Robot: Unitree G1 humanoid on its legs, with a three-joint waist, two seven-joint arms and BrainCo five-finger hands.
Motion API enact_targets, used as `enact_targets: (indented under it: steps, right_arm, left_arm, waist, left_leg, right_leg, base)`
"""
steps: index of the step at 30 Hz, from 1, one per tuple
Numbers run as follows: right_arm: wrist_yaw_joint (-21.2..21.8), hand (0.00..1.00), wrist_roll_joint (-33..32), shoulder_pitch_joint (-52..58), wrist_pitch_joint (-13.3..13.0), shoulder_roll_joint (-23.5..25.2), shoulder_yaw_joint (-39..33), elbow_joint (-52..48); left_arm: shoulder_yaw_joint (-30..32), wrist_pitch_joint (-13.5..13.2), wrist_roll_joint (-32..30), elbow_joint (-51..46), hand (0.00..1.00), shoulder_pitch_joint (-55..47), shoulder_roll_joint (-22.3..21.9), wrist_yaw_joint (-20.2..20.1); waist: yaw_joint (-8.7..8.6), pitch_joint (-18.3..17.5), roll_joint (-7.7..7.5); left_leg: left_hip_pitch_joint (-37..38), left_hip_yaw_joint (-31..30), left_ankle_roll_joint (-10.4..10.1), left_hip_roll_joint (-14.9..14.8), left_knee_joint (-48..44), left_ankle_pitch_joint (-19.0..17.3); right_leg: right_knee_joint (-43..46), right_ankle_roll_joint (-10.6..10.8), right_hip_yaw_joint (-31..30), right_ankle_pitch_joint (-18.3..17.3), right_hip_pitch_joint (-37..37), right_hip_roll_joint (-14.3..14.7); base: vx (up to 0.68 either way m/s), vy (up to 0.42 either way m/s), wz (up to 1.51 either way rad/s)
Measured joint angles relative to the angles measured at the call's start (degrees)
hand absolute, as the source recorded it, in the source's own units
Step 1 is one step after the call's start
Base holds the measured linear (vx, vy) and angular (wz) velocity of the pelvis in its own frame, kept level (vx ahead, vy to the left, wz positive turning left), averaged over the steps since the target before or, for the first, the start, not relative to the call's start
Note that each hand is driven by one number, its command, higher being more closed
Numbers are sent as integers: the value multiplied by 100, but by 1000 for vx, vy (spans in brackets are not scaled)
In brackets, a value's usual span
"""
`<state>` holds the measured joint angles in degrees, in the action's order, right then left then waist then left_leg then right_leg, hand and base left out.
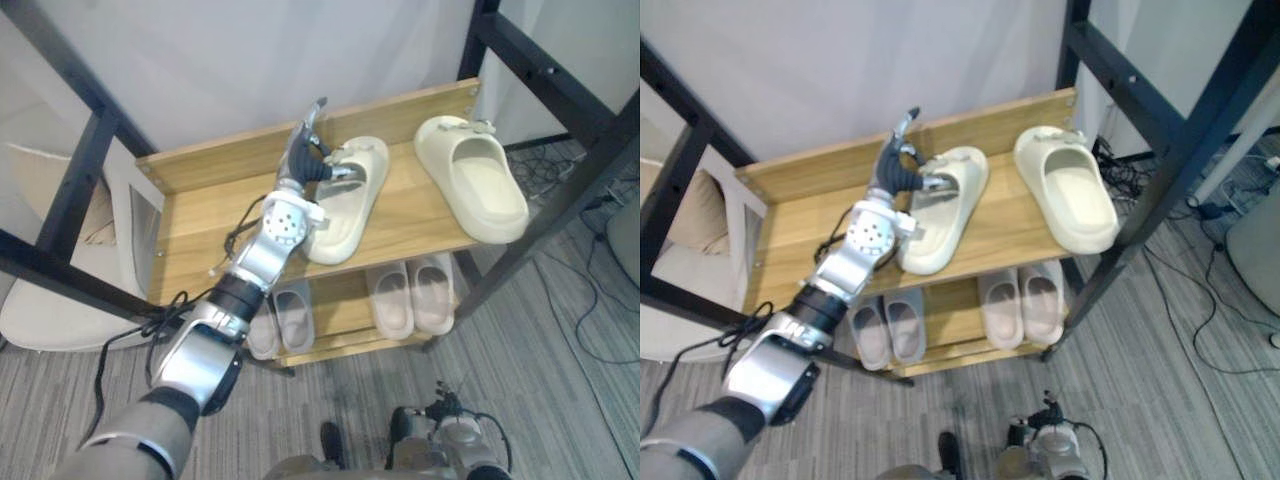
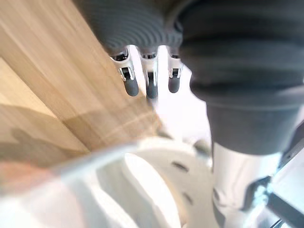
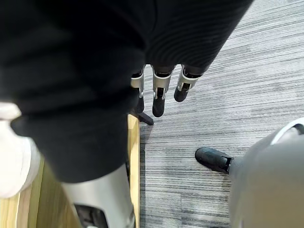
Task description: Organize the slippers on the shoe rack
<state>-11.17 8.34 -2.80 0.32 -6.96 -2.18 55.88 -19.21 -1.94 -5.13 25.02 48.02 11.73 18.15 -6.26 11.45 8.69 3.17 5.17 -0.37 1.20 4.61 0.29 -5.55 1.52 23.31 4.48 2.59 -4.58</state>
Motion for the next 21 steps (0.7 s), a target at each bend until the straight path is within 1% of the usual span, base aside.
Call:
enact_targets:
  steps: [4, 7, 9, 11, 13, 16, 19, 21]
  right_arm:
    - [8, 0, 4, 1, 9, 10, 49, 7]
    - [29, 0, 4, 1, 16, 13, 72, 13]
    - [45, 0, 4, 1, 18, 14, 72, 14]
    - [51, 0, 5, 3, 23, 10, 73, 28]
    - [54, 0, 5, 4, 23, 12, 81, 87]
    - [58, 0, 7, 19, 54, 12, 140, 142]
    - [64, 0, 16, 36, 67, 21, 256, 142]
    - [68, 0, 32, 53, 80, 32, 261, 142]
  left_arm:
    - [1, -43, 106, -360, 0, -220, 47, -96]
    - [15, -123, 311, -731, 0, -544, 100, -114]
    - [15, -169, 340, -905, 0, -730, 87, -155]
    - [16, -213, 540, -1062, 0, -923, 86, -211]
    - [35, -247, 567, -1159, 0, -1111, 87, -213]
    - [74, -267, 790, -1279, 0, -1421, 81, -222]
    - [195, -274, 1059, -1317, 0, -1682, 80, -233]
    - [244, -277, 1394, -1390, 0, -2001, 64, -258]
  waist:
    - [29, 0, -2]
    - [128, -2, -7]
    - [141, -3, -9]
    - [168, -9, -25]
    - [219, -26, -54]
    - [292, -56, -120]
    - [316, -93, -190]
    - [338, -127, -249]
  left_leg:
    - [26, -110, -1, 9, -75, -1]
    - [86, -135, 5, 16, -80, 3]
    - [93, -192, 18, 27, -84, 11]
    - [89, -278, 34, 33, -83, 24]
    - [91, -291, 34, 30, -83, 37]
    - [91, -349, 31, 31, -81, 63]
    - [98, -374, 30, 30, -81, 72]
    - [103, -383, 32, 33, -81, 73]
  right_leg:
    - [-1, 1, 109, -1, 123, -18]
    - [-2, 10, 130, -7, 190, -22]
    - [-2, 16, 170, -13, 223, -33]
    - [-2, 19, 248, -16, 256, -40]
    - [-2, 20, 269, -17, 266, -44]
    - [-3, 20, 308, -20, 291, -48]
    - [-3, 23, 318, -23, 307, -50]
    - [-3, 27, 322, -27, 316, -51]
  base:
    - [-5, 21, 17]
    - [-22, 14, 1]
    - [-27, 21, 14]
    - [-29, 24, 20]
    - [-16, 20, 7]
    - [-5, 21, 9]
    - [3, 16, 5]
    - [0, 0, 0]
